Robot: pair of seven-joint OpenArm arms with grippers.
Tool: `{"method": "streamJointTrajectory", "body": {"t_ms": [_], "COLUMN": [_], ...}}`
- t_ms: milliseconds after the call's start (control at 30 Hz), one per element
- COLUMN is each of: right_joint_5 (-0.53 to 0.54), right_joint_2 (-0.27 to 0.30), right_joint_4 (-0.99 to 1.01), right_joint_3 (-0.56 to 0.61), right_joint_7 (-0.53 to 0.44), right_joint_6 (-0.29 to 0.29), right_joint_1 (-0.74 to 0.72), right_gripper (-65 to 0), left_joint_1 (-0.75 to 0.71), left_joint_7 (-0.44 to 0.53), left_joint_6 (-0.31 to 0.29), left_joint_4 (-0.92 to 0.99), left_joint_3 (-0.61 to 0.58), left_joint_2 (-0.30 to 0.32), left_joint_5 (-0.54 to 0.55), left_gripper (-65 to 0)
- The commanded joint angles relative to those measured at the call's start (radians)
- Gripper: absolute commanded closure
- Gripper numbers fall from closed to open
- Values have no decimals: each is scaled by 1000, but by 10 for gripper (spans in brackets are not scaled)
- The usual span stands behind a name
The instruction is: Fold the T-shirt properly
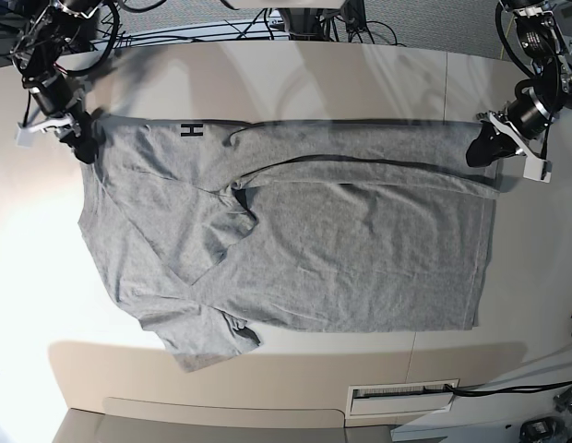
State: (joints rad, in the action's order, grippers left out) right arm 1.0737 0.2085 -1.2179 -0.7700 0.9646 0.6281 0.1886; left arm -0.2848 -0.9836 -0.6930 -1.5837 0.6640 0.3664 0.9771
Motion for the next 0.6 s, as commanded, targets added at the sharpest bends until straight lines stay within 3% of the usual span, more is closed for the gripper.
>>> {"method": "streamJointTrajectory", "body": {"t_ms": [0, 67, 133, 233, 333, 467, 567], "right_joint_5": [-47, -47, -47, -65, -83, -99, -100], "right_joint_2": [-1, -1, -1, -1, 0, -1, -1], "right_joint_4": [2, 2, 2, 2, 2, 2, 2], "right_joint_3": [15, 19, 17, 16, 16, 16, 16], "right_joint_7": [45, 40, 41, 41, 40, 36, 37], "right_joint_6": [-23, -23, -23, -23, -23, -23, -22], "right_joint_1": [5, 5, 5, 5, 5, 5, 5], "right_gripper": [-317, -297, -201, -70, -41, 0, 0], "left_joint_1": [5, 5, 5, 5, 5, 11, 10], "left_joint_7": [19, 19, 23, 50, 76, 109, 164], "left_joint_6": [-5, -5, -5, -5, -5, -5, 110], "left_joint_4": [-15, -15, -15, -16, -16, -16, -15], "left_joint_3": [6, 6, 7, 22, 84, 212, 290], "left_joint_2": [19, 19, 19, 19, 19, 19, 19], "left_joint_5": [22, 22, 22, 24, 66, 39, -74], "left_gripper": [0, 0, -9, -163, -283, -323, -324]}}
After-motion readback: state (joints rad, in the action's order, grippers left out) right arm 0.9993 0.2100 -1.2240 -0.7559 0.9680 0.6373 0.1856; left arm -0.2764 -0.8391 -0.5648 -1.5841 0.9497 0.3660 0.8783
